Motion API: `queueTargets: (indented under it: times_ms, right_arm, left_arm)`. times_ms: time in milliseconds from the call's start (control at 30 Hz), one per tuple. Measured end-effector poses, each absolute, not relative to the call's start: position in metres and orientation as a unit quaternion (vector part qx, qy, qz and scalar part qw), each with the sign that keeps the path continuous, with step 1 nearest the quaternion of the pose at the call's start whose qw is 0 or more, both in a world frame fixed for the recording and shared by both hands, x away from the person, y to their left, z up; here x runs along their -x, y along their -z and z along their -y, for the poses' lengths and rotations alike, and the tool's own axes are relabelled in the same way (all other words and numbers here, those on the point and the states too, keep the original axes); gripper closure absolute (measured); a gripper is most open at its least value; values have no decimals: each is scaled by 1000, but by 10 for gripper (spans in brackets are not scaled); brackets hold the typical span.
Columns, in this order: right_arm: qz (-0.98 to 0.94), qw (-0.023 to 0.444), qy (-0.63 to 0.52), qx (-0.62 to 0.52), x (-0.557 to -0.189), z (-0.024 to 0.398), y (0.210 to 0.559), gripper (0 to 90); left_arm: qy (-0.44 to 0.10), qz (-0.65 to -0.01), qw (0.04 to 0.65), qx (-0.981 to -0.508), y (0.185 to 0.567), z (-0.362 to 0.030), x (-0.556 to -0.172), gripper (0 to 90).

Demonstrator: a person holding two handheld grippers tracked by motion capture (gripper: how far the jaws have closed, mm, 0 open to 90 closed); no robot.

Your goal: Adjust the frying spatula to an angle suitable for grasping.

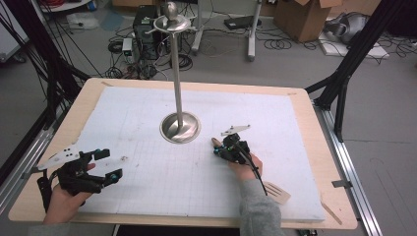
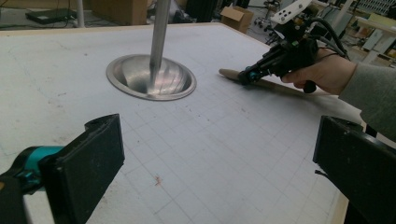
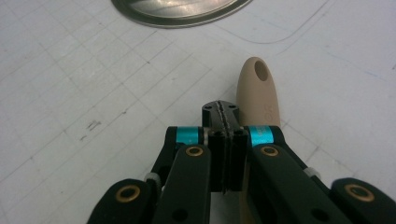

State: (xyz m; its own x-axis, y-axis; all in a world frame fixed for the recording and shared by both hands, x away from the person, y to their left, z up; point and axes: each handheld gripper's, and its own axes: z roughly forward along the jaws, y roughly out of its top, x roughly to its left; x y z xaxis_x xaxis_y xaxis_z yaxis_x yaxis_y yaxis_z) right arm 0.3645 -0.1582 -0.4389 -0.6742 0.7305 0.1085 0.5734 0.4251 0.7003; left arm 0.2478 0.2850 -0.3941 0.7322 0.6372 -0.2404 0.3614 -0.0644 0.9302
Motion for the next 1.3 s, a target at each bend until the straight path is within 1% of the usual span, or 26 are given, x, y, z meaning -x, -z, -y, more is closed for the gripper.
queueTargets:
  times_ms: [200, 867, 1033, 1100, 1133, 1300]
  right_arm:
    - [-831, 129, -358, -406, -369, 162, 439, 900]
    - [-819, 160, -337, -435, -377, 164, 438, 900]
    - [-818, 163, -338, -436, -377, 163, 438, 900]
    - [-812, 155, -343, -447, -377, 164, 438, 900]
    - [-808, 143, -352, -449, -375, 166, 436, 900]
    - [-800, 133, -372, -452, -367, 170, 426, 900]
  left_arm:
    - [-117, -348, 591, -718, 394, -284, -247, 24]
    - [-121, -352, 589, -718, 395, -287, -245, 24]
    - [-120, -350, 587, -720, 395, -285, -245, 24]
    - [-118, -351, 586, -721, 395, -285, -245, 24]
    - [-118, -351, 586, -721, 395, -285, -246, 24]
    - [-121, -351, 584, -721, 395, -284, -247, 24]
